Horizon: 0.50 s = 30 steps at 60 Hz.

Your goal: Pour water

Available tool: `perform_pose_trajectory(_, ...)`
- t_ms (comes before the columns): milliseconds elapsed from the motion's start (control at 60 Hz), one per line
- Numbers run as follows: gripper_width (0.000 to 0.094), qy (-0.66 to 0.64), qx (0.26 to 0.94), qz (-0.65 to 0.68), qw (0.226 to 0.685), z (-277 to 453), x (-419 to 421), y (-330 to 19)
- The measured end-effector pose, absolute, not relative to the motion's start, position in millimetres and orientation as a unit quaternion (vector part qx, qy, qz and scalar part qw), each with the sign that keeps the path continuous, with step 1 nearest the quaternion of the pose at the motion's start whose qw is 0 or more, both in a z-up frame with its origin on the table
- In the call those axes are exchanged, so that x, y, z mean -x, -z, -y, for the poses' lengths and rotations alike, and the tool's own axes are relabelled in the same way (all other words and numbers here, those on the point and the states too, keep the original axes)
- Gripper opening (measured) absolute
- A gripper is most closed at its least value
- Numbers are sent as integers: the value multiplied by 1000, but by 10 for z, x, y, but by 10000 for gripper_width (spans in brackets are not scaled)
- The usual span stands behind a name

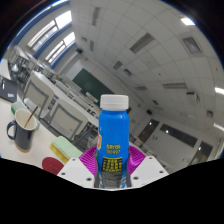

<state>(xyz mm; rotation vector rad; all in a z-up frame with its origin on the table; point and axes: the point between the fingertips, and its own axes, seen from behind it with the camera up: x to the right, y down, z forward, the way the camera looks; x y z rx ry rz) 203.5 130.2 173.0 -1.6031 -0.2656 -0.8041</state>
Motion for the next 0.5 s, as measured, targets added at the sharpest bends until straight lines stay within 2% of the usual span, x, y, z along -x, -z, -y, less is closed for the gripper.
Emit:
perform_pose_trajectory(17,352,372,687,139,609,-1301,-1937,-1808)
perform_pose_trajectory(33,352,389,679,167,600,-1305,-1942,-2031)
perform_pose_trajectory(50,352,411,669,185,591,-1357,-1805,-1948)
perform_pose_trajectory(83,351,448,654,229,565,-1385,-1633,-2011)
perform_pose_trajectory(100,351,464,646,254,551,-1353,-1605,-2176)
perform_pose_trajectory(117,351,483,633,271,541,-1422,-1473,-2059)
perform_pose_trajectory(133,351,500,623,294,525,-1387,-1460,-2207)
perform_pose_trajectory(167,350,531,598,339,495,-1467,-1480,-2287)
perform_pose_trajectory(283,351,655,469,464,369,-1593,-1053,-2263)
perform_pose_trajectory(300,350,664,451,482,350,-1531,-1082,-2360)
perform_pose_trajectory(383,350,706,374,531,281,-1602,-945,-2306)
perform_pose_trajectory(500,349,726,310,576,211,-1484,-838,-2289)
